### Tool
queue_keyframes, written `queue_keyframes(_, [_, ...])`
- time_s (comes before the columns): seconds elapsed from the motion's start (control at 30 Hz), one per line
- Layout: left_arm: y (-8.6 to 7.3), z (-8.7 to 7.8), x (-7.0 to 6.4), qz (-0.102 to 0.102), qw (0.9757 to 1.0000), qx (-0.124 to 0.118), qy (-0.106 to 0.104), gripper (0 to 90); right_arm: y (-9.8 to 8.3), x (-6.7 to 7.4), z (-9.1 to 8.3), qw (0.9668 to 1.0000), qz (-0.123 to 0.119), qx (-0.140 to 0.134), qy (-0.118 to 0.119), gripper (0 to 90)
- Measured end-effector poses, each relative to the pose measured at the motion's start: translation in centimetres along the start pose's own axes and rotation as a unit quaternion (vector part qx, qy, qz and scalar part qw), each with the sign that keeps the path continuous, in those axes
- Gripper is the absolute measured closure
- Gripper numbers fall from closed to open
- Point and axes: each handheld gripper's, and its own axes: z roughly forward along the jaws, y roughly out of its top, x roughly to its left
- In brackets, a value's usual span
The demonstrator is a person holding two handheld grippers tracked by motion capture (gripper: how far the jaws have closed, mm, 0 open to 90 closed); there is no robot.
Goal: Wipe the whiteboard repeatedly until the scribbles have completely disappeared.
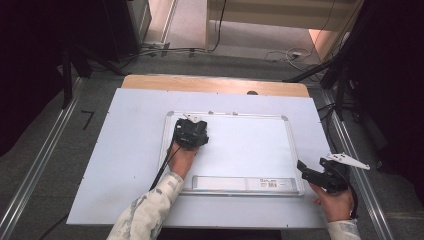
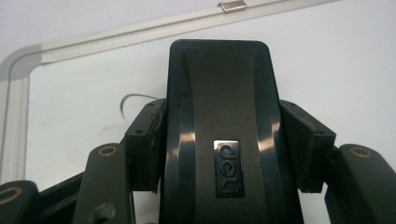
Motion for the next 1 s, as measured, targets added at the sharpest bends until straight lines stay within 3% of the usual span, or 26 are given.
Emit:
queue_keyframes(0.2, [-0.9,-0.8,-1.1,0.016,0.9999,0.001,-0.006,40.3,0.0,0.1,0.1,1.0000,-0.003,0.001,0.000,12.9])
queue_keyframes(0.33, [-1.2,-1.1,-0.8,0.018,0.9998,-0.001,-0.008,40.5,0.0,0.2,0.1,1.0000,-0.005,0.000,0.001,13.0])
queue_keyframes(0.53, [-1.0,-0.9,1.1,0.004,1.0000,-0.005,0.004,40.5,0.0,0.2,0.0,1.0000,-0.003,0.000,0.000,13.0])
queue_keyframes(0.83, [-0.5,-0.5,5.1,-0.030,0.9986,-0.007,0.042,40.4,-0.1,0.1,-0.1,1.0000,-0.003,0.000,0.000,12.9])
queue_keyframes(1.0, [0.2,0.2,5.8,-0.041,0.9977,-0.008,0.053,40.4,-0.1,0.1,-0.1,1.0000,-0.002,0.000,0.000,12.9])
